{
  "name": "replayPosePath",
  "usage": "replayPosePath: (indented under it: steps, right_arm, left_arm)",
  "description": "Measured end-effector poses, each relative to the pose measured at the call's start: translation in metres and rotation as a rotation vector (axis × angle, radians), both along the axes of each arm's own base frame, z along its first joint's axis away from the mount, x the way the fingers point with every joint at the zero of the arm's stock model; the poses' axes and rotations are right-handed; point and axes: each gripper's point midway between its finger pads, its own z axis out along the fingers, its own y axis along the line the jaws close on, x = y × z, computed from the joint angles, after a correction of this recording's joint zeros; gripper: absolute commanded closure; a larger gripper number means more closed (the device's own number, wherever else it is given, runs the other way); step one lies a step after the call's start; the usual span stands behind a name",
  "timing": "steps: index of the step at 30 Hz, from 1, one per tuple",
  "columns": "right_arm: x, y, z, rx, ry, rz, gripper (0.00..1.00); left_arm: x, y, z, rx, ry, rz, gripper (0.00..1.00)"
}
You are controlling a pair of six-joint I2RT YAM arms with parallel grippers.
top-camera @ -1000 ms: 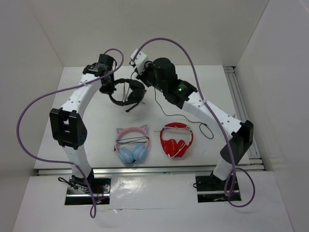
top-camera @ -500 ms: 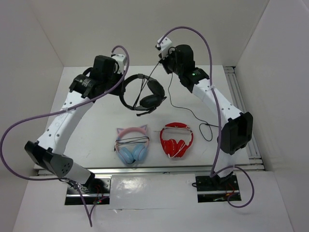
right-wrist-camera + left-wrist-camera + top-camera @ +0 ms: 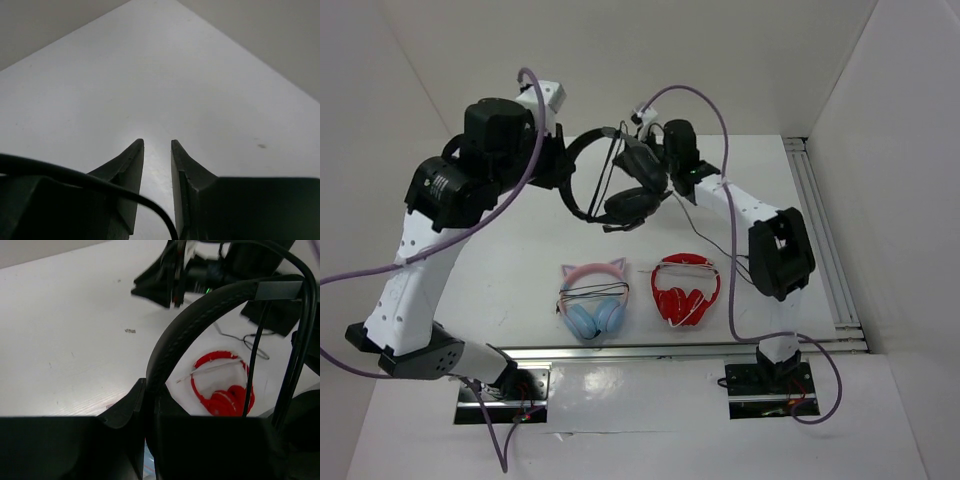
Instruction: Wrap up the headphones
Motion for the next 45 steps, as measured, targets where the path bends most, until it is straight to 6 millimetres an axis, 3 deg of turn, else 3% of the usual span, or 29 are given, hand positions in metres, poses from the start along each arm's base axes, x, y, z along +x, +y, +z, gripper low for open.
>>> replayPosePath:
  steps: [6,9,16,18,19,23,27,29,37,41,45]
  right_arm:
    - [-0.035,0.071,-0.073,0.097,0.188,0.181,0.58]
    - [-0.046,0.084,-0.106,0.096,0.277,0.214,0.57]
    - [-0.063,0.073,-0.143,0.063,0.350,0.205,0.65]
    - [-0.070,0.066,-0.154,0.043,0.371,0.201,0.77]
    - [-0.072,0.063,-0.156,0.036,0.375,0.198,0.98]
    - [-0.086,0.050,-0.156,0.004,0.370,0.194,1.00]
    - [-0.103,0.044,-0.128,-0.037,0.303,0.182,1.00]
    - [-0.117,0.045,-0.102,-0.058,0.238,0.184,1.00]
    - [-0.180,0.080,0.031,-0.047,-0.049,0.261,1.00]
    - [-0.184,0.086,0.067,-0.059,-0.116,0.257,1.00]
    - [-0.169,0.075,0.092,-0.112,-0.178,0.174,1.00]
  left_arm:
    - [0.004,0.026,0.028,-0.083,-0.051,0.208,1.00]
    - [0.015,0.051,0.031,-0.109,-0.065,0.380,1.00]
    - [0.058,0.136,0.050,-0.215,-0.155,0.804,1.00]
    - [0.076,0.153,0.053,-0.265,-0.169,0.881,1.00]
    - [0.084,0.158,0.051,-0.278,-0.166,0.903,1.00]
    - [0.124,0.179,0.024,-0.345,-0.098,0.965,1.00]
    - [0.159,0.200,-0.022,-0.359,0.012,1.032,1.00]
    - [0.170,0.209,-0.047,-0.339,0.060,1.066,1.00]
    - [0.176,0.214,-0.123,-0.235,0.210,1.126,1.00]
    - [0.180,0.213,-0.155,-0.192,0.267,1.151,1.00]
    - [0.182,0.198,-0.189,-0.109,0.356,1.055,1.00]
